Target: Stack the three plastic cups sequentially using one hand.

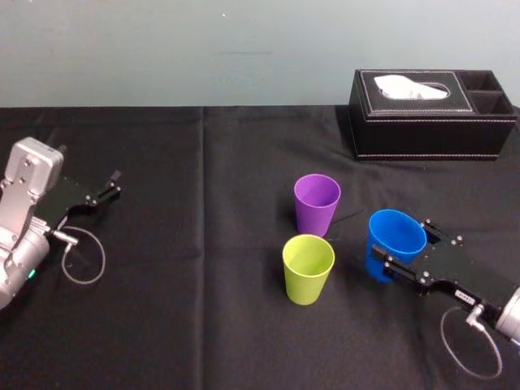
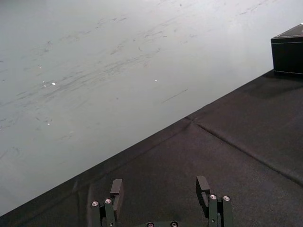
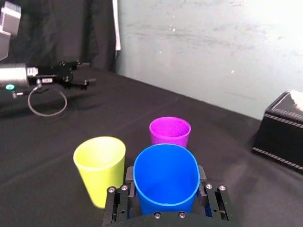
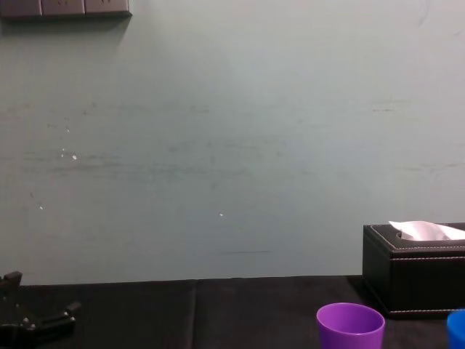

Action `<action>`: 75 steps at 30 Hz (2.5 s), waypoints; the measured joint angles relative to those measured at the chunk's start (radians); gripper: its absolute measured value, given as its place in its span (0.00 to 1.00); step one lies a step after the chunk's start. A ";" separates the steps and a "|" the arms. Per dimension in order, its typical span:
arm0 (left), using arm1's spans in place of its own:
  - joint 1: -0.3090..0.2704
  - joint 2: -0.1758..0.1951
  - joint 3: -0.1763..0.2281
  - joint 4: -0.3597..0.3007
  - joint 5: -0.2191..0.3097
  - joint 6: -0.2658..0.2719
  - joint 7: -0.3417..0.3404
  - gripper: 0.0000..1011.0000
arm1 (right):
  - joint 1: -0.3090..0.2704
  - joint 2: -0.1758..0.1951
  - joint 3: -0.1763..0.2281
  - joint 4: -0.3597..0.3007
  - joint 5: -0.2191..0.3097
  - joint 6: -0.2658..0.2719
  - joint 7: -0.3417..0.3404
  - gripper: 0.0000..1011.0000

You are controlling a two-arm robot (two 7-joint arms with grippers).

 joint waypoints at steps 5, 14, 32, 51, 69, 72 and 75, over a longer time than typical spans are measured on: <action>0.000 0.000 0.000 0.000 0.000 0.000 0.000 1.00 | -0.022 0.018 0.037 -0.081 0.003 0.056 -0.034 0.72; 0.000 0.000 0.000 0.000 0.000 0.000 0.000 1.00 | 0.059 0.030 0.051 -0.148 0.001 0.155 -0.058 0.72; 0.000 0.000 0.000 0.000 0.000 0.000 0.000 1.00 | 0.351 -0.081 -0.104 0.038 -0.028 0.209 -0.030 0.72; 0.000 0.000 0.000 0.000 0.000 0.000 0.000 1.00 | 0.431 -0.132 -0.197 0.152 -0.070 0.195 -0.014 0.72; 0.000 0.000 0.000 0.000 0.000 0.000 0.000 1.00 | 0.428 -0.139 -0.212 0.202 -0.056 0.156 0.024 0.72; 0.000 0.000 0.000 0.000 0.000 0.000 0.000 1.00 | 0.428 -0.139 -0.212 0.202 -0.056 0.157 0.023 0.72; 0.000 0.000 0.000 0.000 0.000 0.000 0.000 1.00 | 0.428 -0.139 -0.212 0.201 -0.056 0.157 0.023 0.72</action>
